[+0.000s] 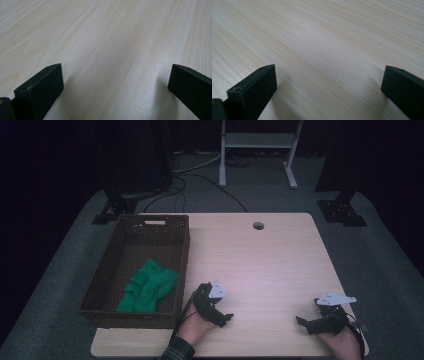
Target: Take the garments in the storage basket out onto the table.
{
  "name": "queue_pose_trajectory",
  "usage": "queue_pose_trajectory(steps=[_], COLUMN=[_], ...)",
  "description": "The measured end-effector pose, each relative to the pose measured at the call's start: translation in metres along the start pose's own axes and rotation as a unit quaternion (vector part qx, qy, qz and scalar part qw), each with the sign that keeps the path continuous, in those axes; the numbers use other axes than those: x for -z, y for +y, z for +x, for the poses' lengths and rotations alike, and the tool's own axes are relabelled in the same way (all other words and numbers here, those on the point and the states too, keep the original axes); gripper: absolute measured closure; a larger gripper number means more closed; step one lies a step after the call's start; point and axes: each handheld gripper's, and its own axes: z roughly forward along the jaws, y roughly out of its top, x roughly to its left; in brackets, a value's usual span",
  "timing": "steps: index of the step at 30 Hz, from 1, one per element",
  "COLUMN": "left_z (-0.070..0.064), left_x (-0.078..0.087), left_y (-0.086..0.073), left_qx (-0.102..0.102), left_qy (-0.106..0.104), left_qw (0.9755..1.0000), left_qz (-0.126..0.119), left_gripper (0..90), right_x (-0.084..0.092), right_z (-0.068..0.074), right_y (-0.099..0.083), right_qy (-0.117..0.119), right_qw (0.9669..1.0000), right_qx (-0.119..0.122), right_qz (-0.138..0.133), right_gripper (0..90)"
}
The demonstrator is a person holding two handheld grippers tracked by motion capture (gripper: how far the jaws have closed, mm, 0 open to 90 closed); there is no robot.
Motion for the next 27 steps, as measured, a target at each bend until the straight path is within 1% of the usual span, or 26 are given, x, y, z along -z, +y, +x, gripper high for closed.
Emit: queue_pose_trajectory(steps=[8,11,15,17,20,24,25,27], left_z=[0.001,0.001,0.002,0.003,0.003,0.004,0.004,0.004], left_x=[0.001,0.001,0.002,0.003,0.004,0.008,0.008,0.011], left_y=[0.000,-0.001,-0.001,-0.001,-0.001,0.000,0.000,0.000], left_qx=[0.004,0.003,0.009,0.010,0.009,0.010,0.010,0.015], left_qy=[0.004,0.003,0.000,0.000,-0.003,-0.003,-0.003,-0.004], left_qw=[1.0000,1.0000,1.0000,0.9999,0.9998,0.9994,0.9994,0.9989], left_qz=[0.000,0.000,-0.004,-0.012,-0.017,-0.032,-0.032,-0.043], left_gripper=[0.0,0.0,0.0,0.0,0.0,0.0,0.0,0.0], right_x=[0.000,0.000,0.000,0.000,0.000,0.000,0.000,0.000], right_z=[0.000,0.000,0.000,0.000,0.000,0.000,0.000,0.000], right_y=[0.000,0.000,0.000,0.000,0.000,0.000,0.000,0.000], right_qy=[0.002,0.002,0.002,0.002,0.002,0.002,0.002,0.002], right_qw=[1.0000,1.0000,1.0000,1.0000,1.0000,1.0000,1.0000,1.0000], right_qx=[0.001,0.002,0.001,0.001,0.002,0.002,0.002,0.002], right_qz=[0.000,0.000,0.000,0.000,0.000,0.000,0.000,0.000], right_gripper=[0.0,0.0,0.0,0.0,0.0,0.0,0.0,0.0])
